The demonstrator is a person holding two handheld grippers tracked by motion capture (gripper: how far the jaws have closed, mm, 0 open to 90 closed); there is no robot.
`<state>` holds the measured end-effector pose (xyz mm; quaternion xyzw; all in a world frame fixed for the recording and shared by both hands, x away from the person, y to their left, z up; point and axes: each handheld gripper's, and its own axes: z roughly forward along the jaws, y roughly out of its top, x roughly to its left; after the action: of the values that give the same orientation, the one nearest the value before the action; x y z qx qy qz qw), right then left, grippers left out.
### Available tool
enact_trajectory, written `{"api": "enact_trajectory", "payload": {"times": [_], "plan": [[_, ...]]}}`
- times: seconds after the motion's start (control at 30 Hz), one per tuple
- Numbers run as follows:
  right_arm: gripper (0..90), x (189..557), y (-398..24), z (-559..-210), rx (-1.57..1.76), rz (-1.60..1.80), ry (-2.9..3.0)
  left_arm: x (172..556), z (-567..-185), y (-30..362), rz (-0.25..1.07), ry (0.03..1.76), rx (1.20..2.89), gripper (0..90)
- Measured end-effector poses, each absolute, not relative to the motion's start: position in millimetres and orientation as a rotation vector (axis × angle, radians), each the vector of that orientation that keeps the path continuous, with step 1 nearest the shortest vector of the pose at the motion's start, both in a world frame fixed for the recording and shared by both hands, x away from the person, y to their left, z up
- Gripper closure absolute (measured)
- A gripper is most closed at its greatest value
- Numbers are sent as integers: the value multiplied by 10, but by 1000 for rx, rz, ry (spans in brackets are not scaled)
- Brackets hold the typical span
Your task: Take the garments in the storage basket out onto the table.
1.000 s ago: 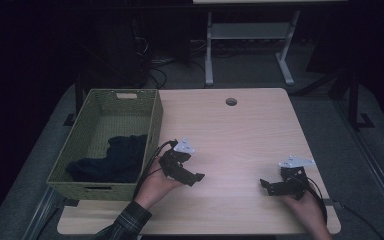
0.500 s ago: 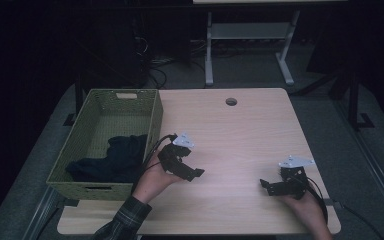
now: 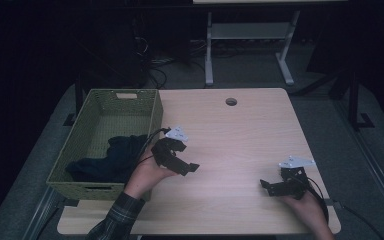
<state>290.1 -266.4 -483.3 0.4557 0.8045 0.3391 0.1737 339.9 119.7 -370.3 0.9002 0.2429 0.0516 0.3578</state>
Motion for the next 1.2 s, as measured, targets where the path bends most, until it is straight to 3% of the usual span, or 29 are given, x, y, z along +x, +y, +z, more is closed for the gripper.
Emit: {"api": "enact_trajectory", "payload": {"times": [1.2], "plan": [[23, 2902, -2666, -4834, 1289, 962, 2282, 3373, -3364, 1586, 213, 677, 2326, 181]]}}
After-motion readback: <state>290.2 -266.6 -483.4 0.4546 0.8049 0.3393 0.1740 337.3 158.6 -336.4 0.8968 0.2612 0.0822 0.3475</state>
